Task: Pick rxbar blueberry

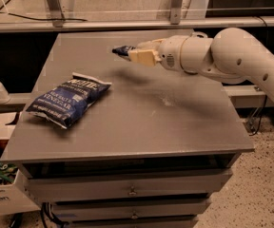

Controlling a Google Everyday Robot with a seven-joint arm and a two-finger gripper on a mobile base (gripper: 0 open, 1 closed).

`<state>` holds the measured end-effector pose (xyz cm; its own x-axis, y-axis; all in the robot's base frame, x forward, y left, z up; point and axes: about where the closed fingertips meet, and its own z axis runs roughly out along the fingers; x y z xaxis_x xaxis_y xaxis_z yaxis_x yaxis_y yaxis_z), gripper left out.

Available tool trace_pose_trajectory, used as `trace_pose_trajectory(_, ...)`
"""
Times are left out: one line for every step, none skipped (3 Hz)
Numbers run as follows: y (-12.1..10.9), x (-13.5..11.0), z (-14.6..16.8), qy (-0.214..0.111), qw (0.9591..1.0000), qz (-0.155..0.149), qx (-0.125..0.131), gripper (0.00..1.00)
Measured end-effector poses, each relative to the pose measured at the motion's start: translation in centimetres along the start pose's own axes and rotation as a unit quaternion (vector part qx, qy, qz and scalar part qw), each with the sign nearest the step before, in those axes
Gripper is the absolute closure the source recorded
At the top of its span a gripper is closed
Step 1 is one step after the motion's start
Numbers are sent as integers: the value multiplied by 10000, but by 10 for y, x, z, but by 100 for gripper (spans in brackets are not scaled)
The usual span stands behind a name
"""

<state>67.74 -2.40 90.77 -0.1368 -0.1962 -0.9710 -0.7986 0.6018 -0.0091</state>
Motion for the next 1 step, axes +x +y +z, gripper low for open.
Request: trace_pose_trajectory(0,0,0,0,10000,0,-1,100)
